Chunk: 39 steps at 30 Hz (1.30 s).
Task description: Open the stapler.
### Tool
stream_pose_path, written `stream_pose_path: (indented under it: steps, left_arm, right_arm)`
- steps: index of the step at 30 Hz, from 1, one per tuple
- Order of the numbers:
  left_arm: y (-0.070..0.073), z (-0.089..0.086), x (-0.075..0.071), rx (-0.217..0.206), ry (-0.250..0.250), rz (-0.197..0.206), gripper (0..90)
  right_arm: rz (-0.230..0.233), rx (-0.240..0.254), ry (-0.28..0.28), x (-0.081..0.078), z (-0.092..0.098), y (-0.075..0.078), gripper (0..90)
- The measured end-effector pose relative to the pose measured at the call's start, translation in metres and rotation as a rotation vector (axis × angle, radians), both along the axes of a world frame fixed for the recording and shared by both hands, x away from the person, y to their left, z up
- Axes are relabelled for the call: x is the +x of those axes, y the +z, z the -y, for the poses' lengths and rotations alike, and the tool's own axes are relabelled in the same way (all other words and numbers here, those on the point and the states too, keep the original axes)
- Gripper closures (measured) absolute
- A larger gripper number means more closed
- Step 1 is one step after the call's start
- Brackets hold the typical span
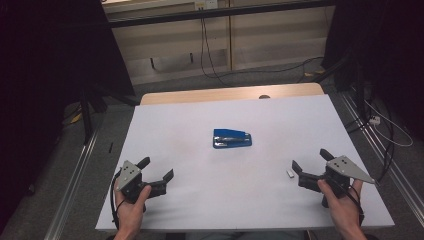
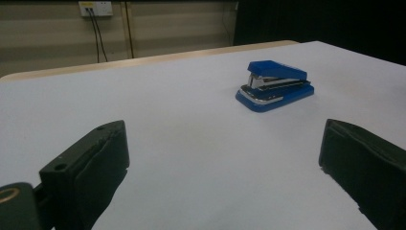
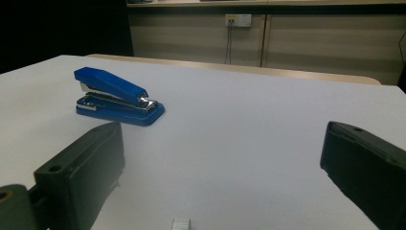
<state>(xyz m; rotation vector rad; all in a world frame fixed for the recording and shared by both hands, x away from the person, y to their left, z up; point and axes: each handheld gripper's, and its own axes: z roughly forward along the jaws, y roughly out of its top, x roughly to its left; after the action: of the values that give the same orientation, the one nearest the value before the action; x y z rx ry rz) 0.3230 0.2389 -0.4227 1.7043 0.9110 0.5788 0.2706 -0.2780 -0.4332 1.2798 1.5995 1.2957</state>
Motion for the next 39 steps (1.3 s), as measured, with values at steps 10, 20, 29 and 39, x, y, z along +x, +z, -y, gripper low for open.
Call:
stream_pose_path:
  steps: [10,20,29,39]
  left_arm:
    - [0.000,0.003,0.004,0.017,0.015,-0.009,2.9]
    - [0.000,0.006,0.003,0.021,0.000,-0.041,3.5]
    - [0.000,0.018,0.005,0.034,-0.041,-0.050,4.4]
    - [-0.003,0.020,0.016,0.033,-0.068,-0.056,5.9]
  right_arm:
    - [-0.032,0.010,0.045,0.000,0.000,-0.001,1.1]
    - [-0.049,0.011,0.114,0.004,-0.007,-0.002,1.3]
    - [-0.063,0.002,0.142,0.010,-0.016,-0.003,1.3]
    - [-0.057,-0.036,0.182,0.019,-0.033,-0.001,0.5]
